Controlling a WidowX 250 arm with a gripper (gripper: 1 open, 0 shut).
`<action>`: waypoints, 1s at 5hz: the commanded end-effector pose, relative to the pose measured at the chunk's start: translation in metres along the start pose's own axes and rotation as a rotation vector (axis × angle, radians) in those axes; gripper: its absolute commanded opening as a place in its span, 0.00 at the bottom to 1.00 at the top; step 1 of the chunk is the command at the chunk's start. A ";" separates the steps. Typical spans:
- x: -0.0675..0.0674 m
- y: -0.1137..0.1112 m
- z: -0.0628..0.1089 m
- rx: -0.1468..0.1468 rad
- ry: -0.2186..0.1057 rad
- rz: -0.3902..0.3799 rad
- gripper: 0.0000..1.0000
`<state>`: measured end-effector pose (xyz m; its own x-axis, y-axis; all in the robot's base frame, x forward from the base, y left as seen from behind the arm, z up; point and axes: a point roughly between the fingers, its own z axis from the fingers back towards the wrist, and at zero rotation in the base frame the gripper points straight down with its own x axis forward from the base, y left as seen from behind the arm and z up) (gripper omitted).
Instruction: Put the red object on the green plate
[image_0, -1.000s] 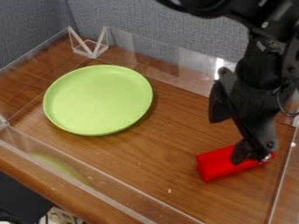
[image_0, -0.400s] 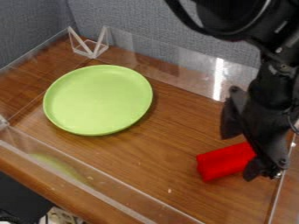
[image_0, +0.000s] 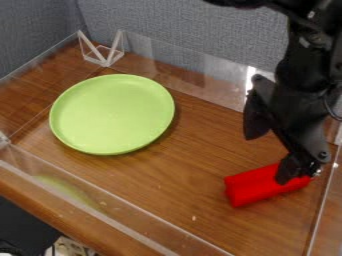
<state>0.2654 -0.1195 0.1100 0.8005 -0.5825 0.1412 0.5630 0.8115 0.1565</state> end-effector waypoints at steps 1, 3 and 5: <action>0.010 -0.009 -0.001 -0.014 -0.078 -0.064 1.00; -0.003 -0.027 -0.042 -0.071 -0.032 -0.138 1.00; -0.009 -0.022 -0.059 -0.067 0.007 0.012 0.00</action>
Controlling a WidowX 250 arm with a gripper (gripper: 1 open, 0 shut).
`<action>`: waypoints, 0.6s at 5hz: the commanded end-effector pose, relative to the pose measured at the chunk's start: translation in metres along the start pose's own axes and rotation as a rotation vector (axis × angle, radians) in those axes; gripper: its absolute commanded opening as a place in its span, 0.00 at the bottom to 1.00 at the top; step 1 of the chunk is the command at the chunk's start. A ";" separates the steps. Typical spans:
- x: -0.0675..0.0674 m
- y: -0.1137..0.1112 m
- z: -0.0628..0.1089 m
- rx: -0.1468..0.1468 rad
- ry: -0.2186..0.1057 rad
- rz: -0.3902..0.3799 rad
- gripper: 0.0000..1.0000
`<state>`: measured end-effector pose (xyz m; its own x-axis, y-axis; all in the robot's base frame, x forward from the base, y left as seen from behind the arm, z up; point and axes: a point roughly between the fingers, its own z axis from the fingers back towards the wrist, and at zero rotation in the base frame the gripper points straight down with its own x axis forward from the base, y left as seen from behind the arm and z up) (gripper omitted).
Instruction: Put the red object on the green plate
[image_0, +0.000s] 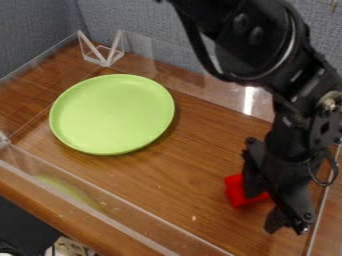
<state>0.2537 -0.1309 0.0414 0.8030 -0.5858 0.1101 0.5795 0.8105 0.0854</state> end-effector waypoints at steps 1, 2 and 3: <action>-0.001 0.007 0.009 0.020 -0.021 0.089 0.00; -0.011 0.022 0.028 0.057 -0.058 0.088 0.00; -0.031 0.060 0.054 0.107 -0.099 0.147 0.00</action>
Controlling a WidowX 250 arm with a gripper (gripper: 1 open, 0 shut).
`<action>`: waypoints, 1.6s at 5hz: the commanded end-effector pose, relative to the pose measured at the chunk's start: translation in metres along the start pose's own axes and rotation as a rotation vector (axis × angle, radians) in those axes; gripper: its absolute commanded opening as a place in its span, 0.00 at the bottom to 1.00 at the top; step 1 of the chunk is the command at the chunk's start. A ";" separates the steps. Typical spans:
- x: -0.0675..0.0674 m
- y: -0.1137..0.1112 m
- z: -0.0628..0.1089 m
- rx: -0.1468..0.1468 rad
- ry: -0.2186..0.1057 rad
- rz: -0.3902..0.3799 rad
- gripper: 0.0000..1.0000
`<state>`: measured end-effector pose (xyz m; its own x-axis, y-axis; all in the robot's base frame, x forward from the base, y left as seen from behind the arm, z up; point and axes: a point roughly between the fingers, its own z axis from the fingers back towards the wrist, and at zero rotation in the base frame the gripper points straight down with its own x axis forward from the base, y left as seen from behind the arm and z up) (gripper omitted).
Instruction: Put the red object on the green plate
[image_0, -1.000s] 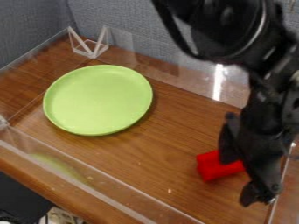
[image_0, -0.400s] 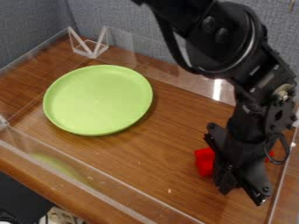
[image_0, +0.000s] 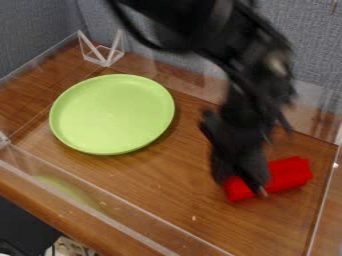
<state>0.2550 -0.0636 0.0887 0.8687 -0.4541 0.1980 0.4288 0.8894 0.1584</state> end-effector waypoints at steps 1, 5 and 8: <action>-0.010 0.045 0.020 0.050 -0.024 0.082 0.00; 0.013 0.005 -0.001 0.022 -0.056 0.012 0.00; 0.017 0.019 -0.009 0.074 -0.035 0.192 0.00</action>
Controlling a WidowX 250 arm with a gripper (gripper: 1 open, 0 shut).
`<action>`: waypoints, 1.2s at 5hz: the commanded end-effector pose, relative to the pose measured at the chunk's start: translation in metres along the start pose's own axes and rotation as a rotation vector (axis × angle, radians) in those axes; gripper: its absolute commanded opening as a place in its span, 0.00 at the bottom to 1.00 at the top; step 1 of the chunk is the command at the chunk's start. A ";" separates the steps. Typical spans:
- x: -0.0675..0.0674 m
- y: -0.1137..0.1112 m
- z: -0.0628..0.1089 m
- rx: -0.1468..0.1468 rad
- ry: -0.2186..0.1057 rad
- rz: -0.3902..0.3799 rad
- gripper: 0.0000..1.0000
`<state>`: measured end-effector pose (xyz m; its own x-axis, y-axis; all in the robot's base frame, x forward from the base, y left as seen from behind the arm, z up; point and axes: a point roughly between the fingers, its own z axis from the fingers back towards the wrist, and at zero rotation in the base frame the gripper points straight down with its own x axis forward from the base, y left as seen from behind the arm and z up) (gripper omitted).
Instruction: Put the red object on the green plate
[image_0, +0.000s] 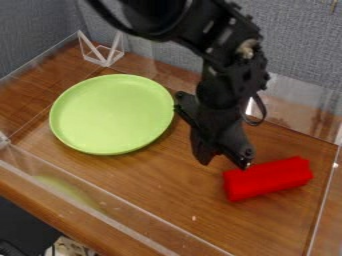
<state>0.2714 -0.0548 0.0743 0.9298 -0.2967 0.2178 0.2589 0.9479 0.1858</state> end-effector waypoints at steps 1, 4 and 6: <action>0.026 0.008 0.007 0.018 -0.050 0.058 0.00; 0.024 0.000 0.017 0.014 -0.047 0.149 1.00; 0.034 -0.034 -0.013 -0.090 -0.062 -0.045 1.00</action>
<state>0.2929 -0.0901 0.0516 0.9129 -0.3368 0.2307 0.3188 0.9411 0.1125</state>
